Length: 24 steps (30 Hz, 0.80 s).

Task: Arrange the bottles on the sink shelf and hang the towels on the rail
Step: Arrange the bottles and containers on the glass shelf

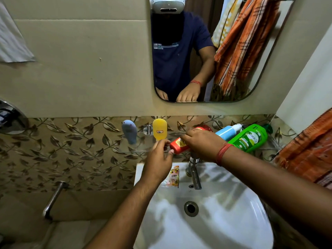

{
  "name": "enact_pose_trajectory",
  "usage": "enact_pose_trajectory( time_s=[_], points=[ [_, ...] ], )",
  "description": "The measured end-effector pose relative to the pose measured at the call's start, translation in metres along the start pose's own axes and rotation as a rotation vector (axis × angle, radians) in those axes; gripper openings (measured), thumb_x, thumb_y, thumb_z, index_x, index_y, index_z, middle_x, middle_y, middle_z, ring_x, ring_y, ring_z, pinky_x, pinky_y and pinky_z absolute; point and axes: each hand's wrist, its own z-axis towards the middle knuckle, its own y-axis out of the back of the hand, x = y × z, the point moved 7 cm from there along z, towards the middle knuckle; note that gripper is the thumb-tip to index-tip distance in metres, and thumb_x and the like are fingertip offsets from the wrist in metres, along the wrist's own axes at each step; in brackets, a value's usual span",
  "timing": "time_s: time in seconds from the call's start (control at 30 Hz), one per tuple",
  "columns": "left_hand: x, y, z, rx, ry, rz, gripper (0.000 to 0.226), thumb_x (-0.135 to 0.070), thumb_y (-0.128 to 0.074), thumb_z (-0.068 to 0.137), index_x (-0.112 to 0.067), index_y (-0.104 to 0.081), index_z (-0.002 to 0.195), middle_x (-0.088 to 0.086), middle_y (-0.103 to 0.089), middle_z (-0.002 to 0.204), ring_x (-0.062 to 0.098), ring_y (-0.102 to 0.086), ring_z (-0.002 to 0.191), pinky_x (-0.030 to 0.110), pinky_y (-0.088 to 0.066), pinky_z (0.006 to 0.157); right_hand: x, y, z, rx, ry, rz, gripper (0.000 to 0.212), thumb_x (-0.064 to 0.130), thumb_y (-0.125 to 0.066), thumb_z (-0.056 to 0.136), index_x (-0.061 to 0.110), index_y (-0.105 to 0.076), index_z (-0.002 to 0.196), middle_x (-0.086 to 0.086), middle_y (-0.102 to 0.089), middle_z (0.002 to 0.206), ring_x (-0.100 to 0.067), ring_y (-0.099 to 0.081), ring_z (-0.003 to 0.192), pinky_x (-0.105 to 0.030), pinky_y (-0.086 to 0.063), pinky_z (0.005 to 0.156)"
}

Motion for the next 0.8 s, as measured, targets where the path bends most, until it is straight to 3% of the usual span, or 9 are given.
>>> enact_pose_trajectory(
  time_s=[0.1, 0.27, 0.4, 0.47, 0.53, 0.67, 0.8],
  points=[
    [-0.002, -0.018, 0.003, 0.064, 0.037, 0.103, 0.040, -0.028, -0.061, 0.097, -0.024, -0.049, 0.135, 0.001, -0.056, 0.134, 0.021, -0.053, 0.122, 0.041, -0.049, 0.097, 0.000, -0.008, 0.002, -0.050, -0.021, -0.028, 0.049, 0.018, -0.066, 0.087, 0.017, -0.051, 0.133, -0.009, -0.061, 0.124, -0.027, -0.059, 0.109, -0.041, -0.052, 0.086],
    [-0.011, -0.027, 0.015, 0.096, 0.047, 0.223, 0.033, -0.034, -0.056, 0.099, -0.025, -0.052, 0.131, 0.001, -0.055, 0.129, 0.022, -0.054, 0.114, 0.040, -0.050, 0.091, 0.008, -0.022, 0.004, -0.125, -0.070, -0.010, 0.047, 0.019, -0.069, 0.086, 0.016, -0.052, 0.129, -0.009, -0.061, 0.120, -0.028, -0.059, 0.108, -0.042, -0.054, 0.084],
    [-0.016, -0.030, 0.022, 0.185, 0.111, 0.285, 0.017, -0.027, -0.053, 0.095, -0.024, -0.056, 0.111, 0.008, -0.053, 0.115, 0.021, -0.056, 0.091, 0.040, -0.051, 0.078, 0.014, -0.028, 0.005, -0.178, -0.089, 0.030, 0.052, 0.017, -0.073, 0.080, 0.019, -0.053, 0.127, -0.008, -0.062, 0.118, -0.028, -0.059, 0.107, -0.043, -0.055, 0.086],
    [-0.023, -0.031, 0.024, 0.239, 0.098, 0.278, 0.014, -0.022, -0.052, 0.092, -0.024, -0.057, 0.105, 0.009, -0.059, 0.110, 0.023, -0.054, 0.095, 0.038, -0.047, 0.078, 0.017, -0.030, 0.002, -0.193, -0.085, 0.052, 0.055, 0.015, -0.074, 0.078, 0.019, -0.052, 0.128, -0.008, -0.062, 0.121, -0.029, -0.059, 0.112, -0.047, -0.054, 0.089],
    [-0.027, -0.032, 0.023, 0.295, 0.100, 0.221, 0.017, -0.019, -0.054, 0.091, -0.018, -0.061, 0.107, 0.008, -0.066, 0.107, 0.026, -0.057, 0.103, 0.039, -0.049, 0.085, 0.020, -0.031, -0.003, -0.232, -0.064, 0.047, 0.053, 0.013, -0.071, 0.080, 0.016, -0.053, 0.130, -0.009, -0.062, 0.126, -0.032, -0.058, 0.115, -0.048, -0.052, 0.093],
    [-0.017, -0.027, 0.016, 0.338, 0.262, -0.075, 0.024, -0.019, -0.065, 0.085, -0.017, -0.059, 0.108, 0.007, -0.067, 0.103, 0.024, -0.066, 0.095, 0.048, -0.058, 0.087, 0.028, -0.028, -0.016, -0.380, -0.046, 0.028, 0.048, 0.019, -0.063, 0.086, 0.019, -0.056, 0.133, -0.011, -0.065, 0.126, -0.033, -0.059, 0.116, -0.047, -0.051, 0.094],
    [-0.008, -0.025, 0.005, 0.315, 0.405, -0.416, 0.037, 0.002, -0.059, 0.090, -0.014, -0.049, 0.122, 0.012, -0.062, 0.116, 0.027, -0.067, 0.102, 0.041, -0.060, 0.087, 0.035, -0.017, -0.025, -0.541, -0.053, 0.055, 0.043, 0.021, -0.044, 0.092, 0.023, -0.059, 0.132, -0.013, -0.064, 0.128, -0.035, -0.056, 0.120, -0.050, -0.046, 0.096]
  ],
)
